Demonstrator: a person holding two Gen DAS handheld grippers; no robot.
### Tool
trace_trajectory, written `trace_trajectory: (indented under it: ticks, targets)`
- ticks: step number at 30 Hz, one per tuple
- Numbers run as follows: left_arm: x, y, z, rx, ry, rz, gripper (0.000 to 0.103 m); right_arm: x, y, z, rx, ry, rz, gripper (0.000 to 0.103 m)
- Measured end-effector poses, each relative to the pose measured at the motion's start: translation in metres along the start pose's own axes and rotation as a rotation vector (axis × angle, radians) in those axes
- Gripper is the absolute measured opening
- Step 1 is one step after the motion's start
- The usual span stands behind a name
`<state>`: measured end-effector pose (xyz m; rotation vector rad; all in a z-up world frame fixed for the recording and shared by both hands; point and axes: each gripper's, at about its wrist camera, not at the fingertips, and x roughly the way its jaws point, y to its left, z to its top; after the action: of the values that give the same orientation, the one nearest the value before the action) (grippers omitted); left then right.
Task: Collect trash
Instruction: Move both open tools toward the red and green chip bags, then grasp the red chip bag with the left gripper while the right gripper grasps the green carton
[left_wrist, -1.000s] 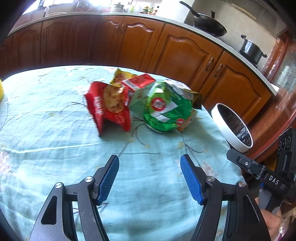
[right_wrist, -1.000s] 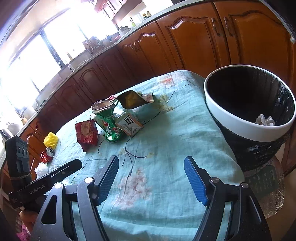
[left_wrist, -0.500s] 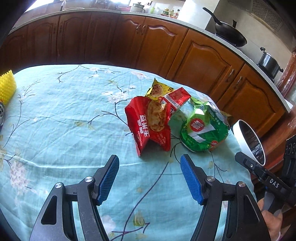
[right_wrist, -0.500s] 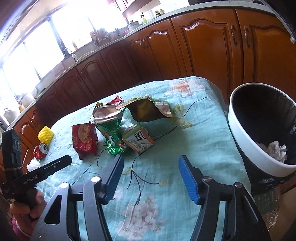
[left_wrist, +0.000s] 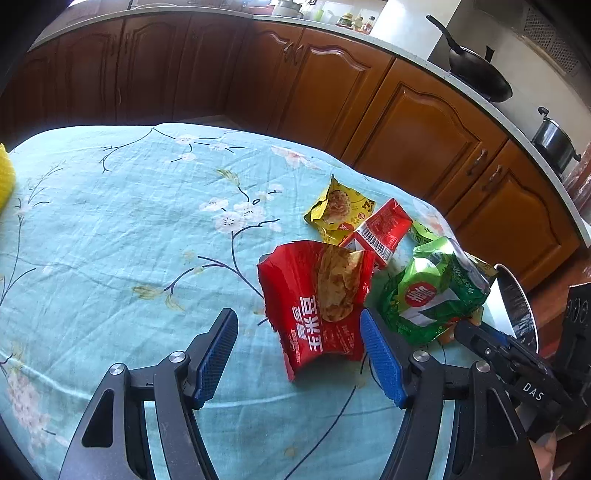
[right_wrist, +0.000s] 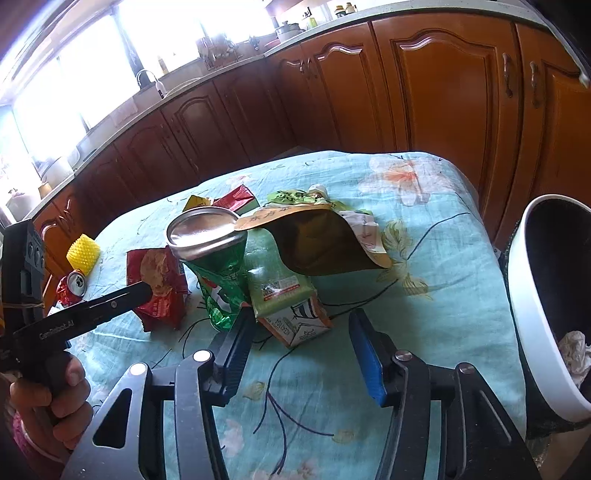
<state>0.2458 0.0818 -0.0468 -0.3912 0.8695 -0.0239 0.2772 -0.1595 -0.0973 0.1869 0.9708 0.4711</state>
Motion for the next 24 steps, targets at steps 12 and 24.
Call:
trace_trajectory:
  ticks: [12,24]
  targets:
    - [0.016,-0.011,-0.004,0.06,0.007,-0.031,0.035,0.002,0.007,0.001,-0.03,-0.006,0.006,0.033]
    - [-0.024,-0.021,-0.036,0.105,-0.018,-0.072,0.02,-0.045,0.007,-0.034,-0.01,-0.031,0.011,0.032]
